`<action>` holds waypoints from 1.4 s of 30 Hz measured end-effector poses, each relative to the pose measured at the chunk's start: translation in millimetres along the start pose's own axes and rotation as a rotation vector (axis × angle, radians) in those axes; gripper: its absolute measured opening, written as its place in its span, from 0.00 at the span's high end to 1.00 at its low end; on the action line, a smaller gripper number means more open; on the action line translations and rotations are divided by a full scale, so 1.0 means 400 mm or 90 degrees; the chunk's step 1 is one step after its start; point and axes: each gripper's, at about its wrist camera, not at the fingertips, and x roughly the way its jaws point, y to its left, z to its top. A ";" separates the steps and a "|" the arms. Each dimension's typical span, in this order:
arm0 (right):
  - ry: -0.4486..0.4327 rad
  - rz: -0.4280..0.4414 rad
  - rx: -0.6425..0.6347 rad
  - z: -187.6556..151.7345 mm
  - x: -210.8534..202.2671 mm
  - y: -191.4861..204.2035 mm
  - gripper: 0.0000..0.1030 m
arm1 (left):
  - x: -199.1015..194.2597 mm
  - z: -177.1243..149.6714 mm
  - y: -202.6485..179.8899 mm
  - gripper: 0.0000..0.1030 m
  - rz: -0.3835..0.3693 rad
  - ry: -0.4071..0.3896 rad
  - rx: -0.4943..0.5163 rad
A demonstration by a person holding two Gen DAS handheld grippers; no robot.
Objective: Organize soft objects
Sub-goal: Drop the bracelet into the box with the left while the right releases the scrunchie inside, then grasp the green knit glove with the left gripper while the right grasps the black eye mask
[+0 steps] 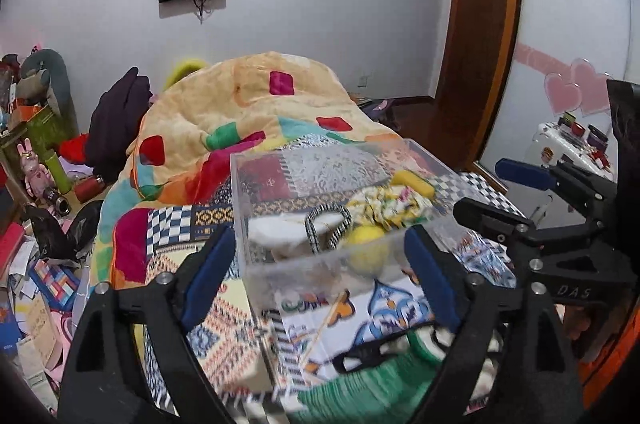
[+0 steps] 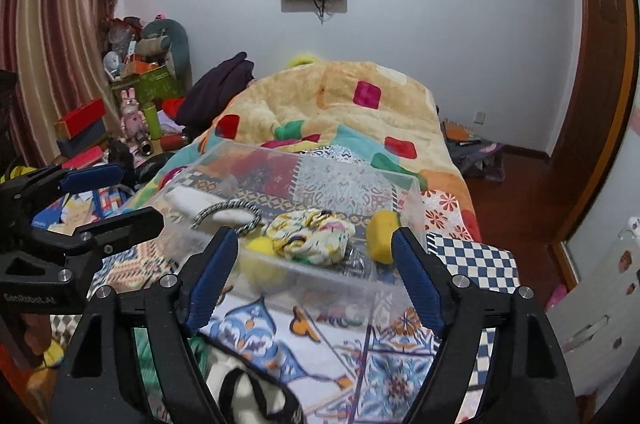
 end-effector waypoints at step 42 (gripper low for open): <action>0.125 0.076 0.051 -0.222 0.033 0.021 0.82 | -0.010 -0.218 -0.043 0.82 -0.050 0.097 0.021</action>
